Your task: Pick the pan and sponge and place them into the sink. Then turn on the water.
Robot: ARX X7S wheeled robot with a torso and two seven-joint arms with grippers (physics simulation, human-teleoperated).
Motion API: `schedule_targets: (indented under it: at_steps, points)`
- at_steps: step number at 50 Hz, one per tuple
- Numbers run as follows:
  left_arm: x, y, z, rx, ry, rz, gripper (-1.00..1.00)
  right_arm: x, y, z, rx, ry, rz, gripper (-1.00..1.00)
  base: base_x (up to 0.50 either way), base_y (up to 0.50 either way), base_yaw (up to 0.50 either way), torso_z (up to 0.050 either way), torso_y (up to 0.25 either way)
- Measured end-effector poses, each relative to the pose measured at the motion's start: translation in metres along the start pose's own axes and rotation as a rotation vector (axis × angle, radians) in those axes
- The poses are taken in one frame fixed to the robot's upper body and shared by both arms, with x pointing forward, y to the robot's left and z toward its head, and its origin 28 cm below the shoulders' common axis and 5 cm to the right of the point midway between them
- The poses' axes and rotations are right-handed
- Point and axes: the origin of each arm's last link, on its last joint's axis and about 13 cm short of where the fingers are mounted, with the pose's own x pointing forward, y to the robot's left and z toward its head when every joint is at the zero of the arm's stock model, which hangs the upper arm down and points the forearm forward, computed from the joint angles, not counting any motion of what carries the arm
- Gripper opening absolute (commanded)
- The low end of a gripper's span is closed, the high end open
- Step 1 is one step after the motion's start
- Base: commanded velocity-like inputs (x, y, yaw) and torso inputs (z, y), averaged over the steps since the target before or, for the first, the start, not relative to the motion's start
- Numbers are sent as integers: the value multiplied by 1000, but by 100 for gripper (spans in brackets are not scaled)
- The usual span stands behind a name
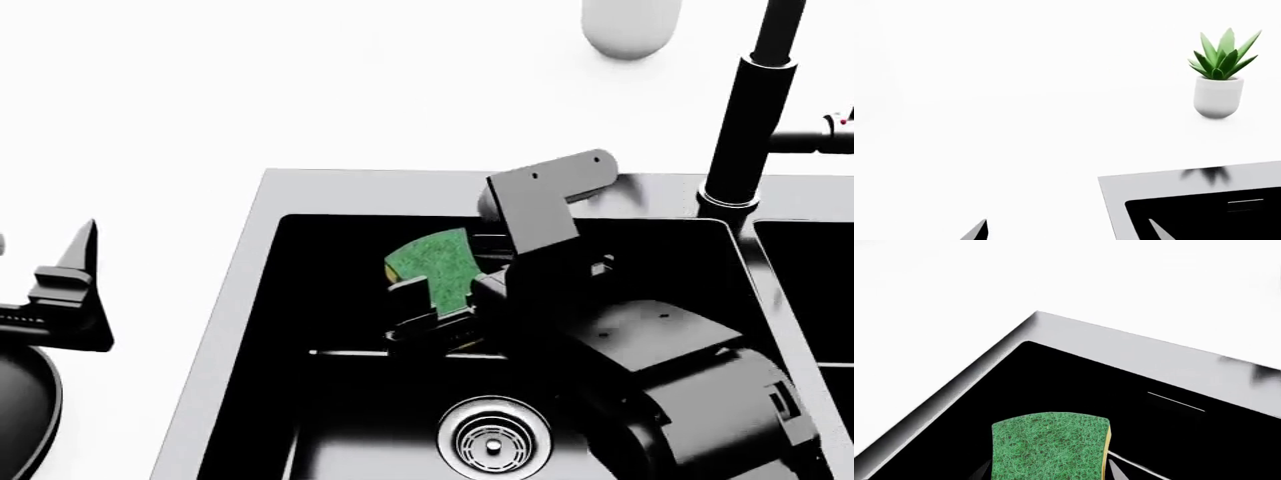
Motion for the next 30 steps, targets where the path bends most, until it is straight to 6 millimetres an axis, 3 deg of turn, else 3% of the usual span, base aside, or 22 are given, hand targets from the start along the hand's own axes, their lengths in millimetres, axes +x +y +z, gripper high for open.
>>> schedule_targets:
  at_steps: [14, 30]
  points:
    - [0, -1, -2, -3, 4, -4, 100, 41, 8, -7, -8, 95, 67, -100, 0, 0, 0, 0, 0]
    - [-1, 1, -3, -8, 5, -5, 100, 48, 27, -40, -34, 196, 130, -100, 0, 0, 0, 0, 0]
